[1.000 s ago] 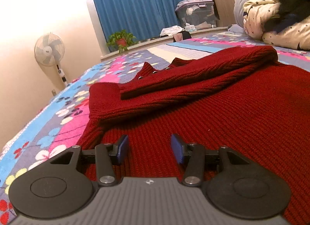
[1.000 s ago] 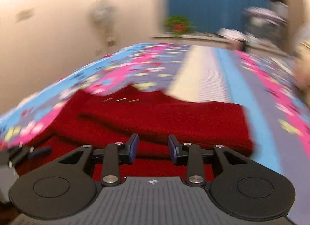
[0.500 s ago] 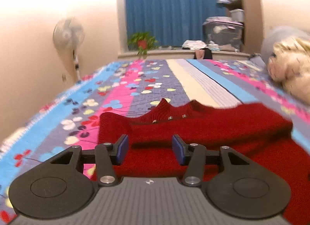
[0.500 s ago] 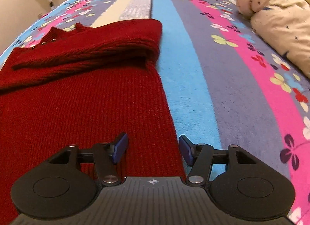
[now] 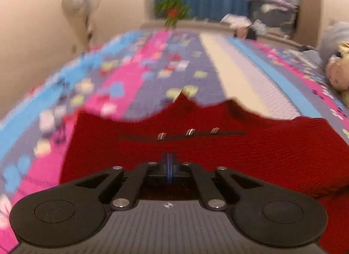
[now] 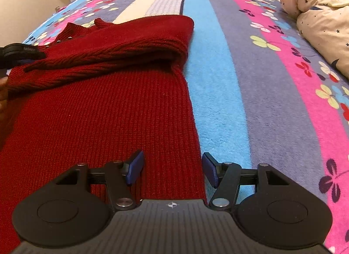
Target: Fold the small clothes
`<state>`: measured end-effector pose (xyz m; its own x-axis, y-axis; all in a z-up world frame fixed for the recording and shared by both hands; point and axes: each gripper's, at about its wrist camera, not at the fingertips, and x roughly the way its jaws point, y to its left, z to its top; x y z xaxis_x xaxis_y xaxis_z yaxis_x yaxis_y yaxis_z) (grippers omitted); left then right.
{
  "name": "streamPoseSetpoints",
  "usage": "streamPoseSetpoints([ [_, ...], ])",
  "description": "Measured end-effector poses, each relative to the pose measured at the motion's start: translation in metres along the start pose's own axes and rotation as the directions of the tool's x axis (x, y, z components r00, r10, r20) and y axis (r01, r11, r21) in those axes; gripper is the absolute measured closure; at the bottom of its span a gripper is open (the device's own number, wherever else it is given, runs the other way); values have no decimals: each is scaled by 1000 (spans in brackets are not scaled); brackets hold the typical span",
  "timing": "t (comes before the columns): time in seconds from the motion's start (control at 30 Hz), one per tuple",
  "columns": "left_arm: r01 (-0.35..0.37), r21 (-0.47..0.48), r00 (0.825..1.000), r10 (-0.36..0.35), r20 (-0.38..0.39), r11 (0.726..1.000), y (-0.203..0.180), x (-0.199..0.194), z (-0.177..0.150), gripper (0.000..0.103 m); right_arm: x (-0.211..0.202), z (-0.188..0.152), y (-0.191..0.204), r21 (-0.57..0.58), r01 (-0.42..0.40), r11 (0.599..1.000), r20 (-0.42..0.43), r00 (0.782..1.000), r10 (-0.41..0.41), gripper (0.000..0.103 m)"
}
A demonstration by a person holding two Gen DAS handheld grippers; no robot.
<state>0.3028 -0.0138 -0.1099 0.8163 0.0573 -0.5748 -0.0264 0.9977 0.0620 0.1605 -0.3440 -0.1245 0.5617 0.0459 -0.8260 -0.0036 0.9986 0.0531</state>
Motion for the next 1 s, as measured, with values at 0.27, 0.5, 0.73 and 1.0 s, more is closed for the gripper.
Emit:
streamPoseSetpoints([
  [0.27, -50, -115, 996, 58, 73, 992, 38, -32, 9, 103, 1, 3, 8, -17, 23, 1000, -4, 1000, -24, 41],
  [0.5, -40, -208, 993, 16, -118, 977, 22, 10, 8, 17, 1, 4, 12, -36, 41, 998, -4, 999, -41, 41],
  [0.73, -102, -64, 990, 95, -108, 993, -13, 37, 0, 74, 1, 4, 8, -32, 27, 999, -8, 1000, -28, 41],
  [1.0, -6, 68, 998, 2, 63, 998, -31, 5, 6, 103, 3, 10, 12, -51, 30, 998, -8, 999, -31, 41],
])
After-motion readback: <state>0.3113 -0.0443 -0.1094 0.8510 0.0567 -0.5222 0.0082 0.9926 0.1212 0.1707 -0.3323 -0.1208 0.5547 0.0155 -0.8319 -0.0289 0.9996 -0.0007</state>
